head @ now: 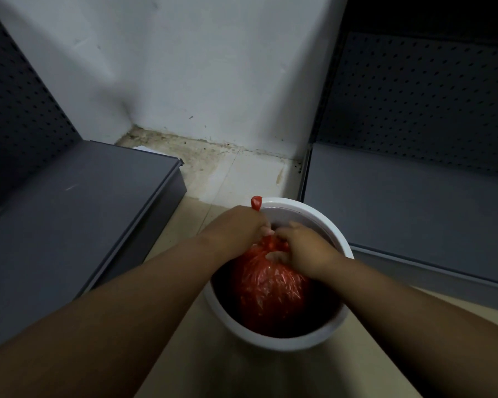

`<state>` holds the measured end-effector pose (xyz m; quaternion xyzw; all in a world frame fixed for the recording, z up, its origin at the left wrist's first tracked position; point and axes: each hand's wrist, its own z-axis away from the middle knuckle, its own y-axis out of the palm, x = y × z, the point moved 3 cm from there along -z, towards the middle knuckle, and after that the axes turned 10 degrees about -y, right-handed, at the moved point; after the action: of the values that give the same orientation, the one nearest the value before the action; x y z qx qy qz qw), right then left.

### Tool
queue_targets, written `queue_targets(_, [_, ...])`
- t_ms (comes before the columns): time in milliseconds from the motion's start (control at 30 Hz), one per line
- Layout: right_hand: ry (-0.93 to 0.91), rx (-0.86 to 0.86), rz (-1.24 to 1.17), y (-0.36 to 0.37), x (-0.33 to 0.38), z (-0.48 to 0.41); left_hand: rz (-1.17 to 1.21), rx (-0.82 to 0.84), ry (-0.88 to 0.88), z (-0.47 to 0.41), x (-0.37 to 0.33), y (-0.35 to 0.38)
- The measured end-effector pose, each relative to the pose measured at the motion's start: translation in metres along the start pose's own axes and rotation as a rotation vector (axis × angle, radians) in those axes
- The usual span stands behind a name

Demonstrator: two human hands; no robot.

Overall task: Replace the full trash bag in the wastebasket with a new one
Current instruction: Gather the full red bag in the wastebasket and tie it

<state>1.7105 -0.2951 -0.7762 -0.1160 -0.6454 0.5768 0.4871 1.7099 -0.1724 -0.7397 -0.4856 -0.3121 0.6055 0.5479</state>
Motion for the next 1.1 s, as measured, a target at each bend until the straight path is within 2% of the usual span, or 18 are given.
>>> queue_targets(167, [0.028, -0.018, 0.004, 0.0, -0.002, -0.005, -0.058, -0.026, 0.049, 0.003, 0.0, -0.002])
queue_targets(233, [0.019, -0.001, 0.029, 0.0, -0.001, -0.008, 0.105, -0.064, 0.047, 0.004, 0.012, -0.002])
queue_targets(300, [0.02, -0.006, 0.036, -0.003, 0.0, -0.008, 0.375, -0.212, 0.029, 0.006, 0.029, -0.006])
queue_targets(333, [0.028, -0.014, 0.029, -0.003, -0.001, -0.008, 0.496, -0.32, -0.022, 0.005, 0.04, -0.008])
queue_targets(400, [0.041, -0.026, 0.016, -0.003, -0.001, -0.007, 0.6, -0.462, -0.246, 0.002, 0.063, -0.01])
queue_targets(467, [0.052, -0.024, 0.009, -0.003, -0.001, -0.007, 0.506, -0.393, -0.47, -0.001, 0.079, -0.005])
queue_targets(500, [0.054, -0.018, 0.007, -0.003, 0.0, -0.007, 0.453, -0.304, -0.51, -0.001, 0.082, -0.002])
queue_targets(567, [0.059, -0.008, 0.007, -0.004, -0.001, -0.007, 0.469, -0.149, -0.499, 0.001, 0.08, 0.005])
queue_targets(633, [0.065, 0.0, 0.0, -0.005, -0.002, -0.008, 0.586, -0.086, -0.496, 0.005, 0.079, 0.01])
queue_targets(700, [0.072, 0.009, -0.002, -0.006, -0.003, -0.008, 0.697, -0.079, -0.507, 0.005, 0.081, 0.014])
queue_targets(800, [0.09, 0.031, -0.004, -0.008, -0.004, -0.007, 0.728, -0.07, -0.515, 0.0, 0.082, 0.015])
queue_targets(1100, [0.149, 0.01, -0.04, -0.07, 0.016, 0.009, 0.557, -0.06, -0.563, -0.01, 0.077, -0.004])
